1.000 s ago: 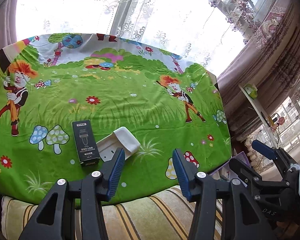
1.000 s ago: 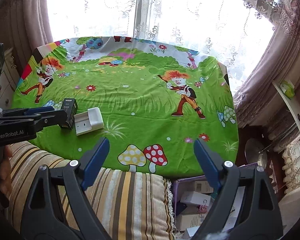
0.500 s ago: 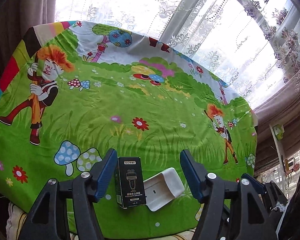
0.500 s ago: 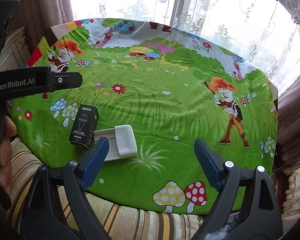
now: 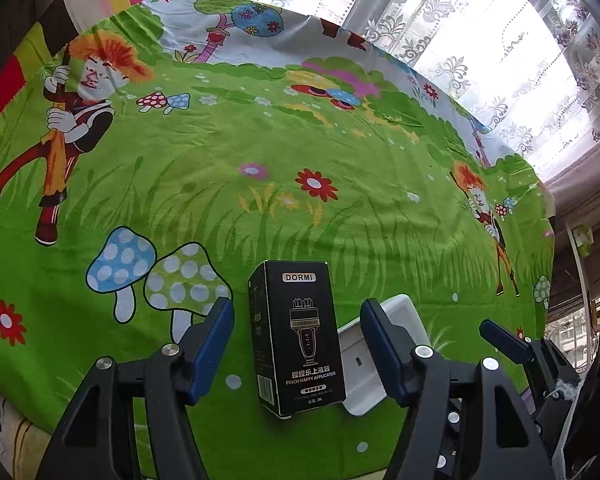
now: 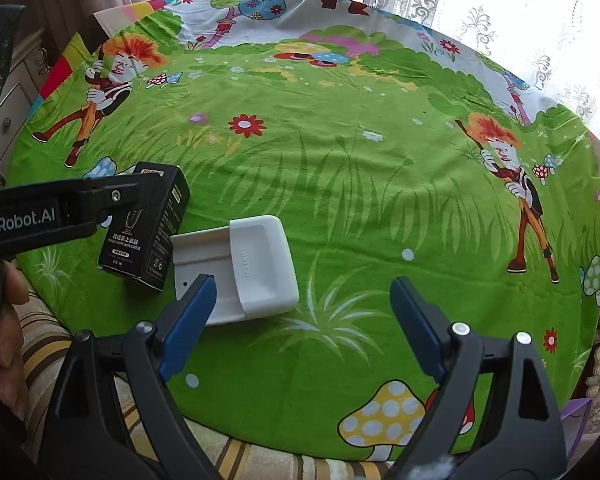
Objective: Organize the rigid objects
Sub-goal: 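Move both open tools back to the black box and white tray box, then grasp the black DORMI box with left tool while right tool grasps the white tray box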
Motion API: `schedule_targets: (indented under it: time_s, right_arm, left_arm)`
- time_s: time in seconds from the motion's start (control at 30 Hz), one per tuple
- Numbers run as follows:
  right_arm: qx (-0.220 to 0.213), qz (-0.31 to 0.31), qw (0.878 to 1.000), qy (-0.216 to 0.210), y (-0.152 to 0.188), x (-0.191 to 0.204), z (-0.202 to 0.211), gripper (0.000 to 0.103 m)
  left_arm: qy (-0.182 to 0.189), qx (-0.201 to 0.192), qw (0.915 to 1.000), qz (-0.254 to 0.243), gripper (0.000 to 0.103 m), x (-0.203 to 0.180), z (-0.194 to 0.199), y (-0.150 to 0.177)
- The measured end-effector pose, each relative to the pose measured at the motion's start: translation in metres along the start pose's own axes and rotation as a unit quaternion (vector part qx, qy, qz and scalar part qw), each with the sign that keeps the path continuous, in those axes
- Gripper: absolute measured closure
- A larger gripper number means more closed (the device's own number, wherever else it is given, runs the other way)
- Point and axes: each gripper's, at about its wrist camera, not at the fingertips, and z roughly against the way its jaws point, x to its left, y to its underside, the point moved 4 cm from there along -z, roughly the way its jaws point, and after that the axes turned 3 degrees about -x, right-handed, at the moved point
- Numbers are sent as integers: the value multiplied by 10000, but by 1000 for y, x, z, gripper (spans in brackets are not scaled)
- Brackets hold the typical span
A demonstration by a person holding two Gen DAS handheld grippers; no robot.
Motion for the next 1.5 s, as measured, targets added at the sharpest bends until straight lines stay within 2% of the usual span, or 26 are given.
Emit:
schedule_targets:
  time_s: [0.27,0.37,0.47,0.57,1.0,1.2,1.5]
  right_arm:
    - [193,123,9997,-51,0,6,-20,13]
    - [252,145,9995,-91,0,8,-26,13]
    - [296,132,9994,-90,0,8,-31,14]
    - [330,115,9993,-97,0,7,-35,20]
    - [341,105,9988,-336,2,12,-37,58]
    - [296,43,9991,-309,4,11,-33,64]
    - [103,-160,9994,-272,5,4,-18,64]
  left_arm:
    - [-167,301,9993,-138,34,4,-18,11]
    - [-107,308,9994,-151,35,6,-19,12]
    - [-49,253,9995,-199,44,5,-19,12]
    - [-60,207,9995,-236,54,5,-19,12]
    - [56,54,9998,-156,58,9,-16,8]
    - [75,-53,9997,-210,61,7,-12,7]
    - [39,-226,9993,-292,62,4,-5,6]
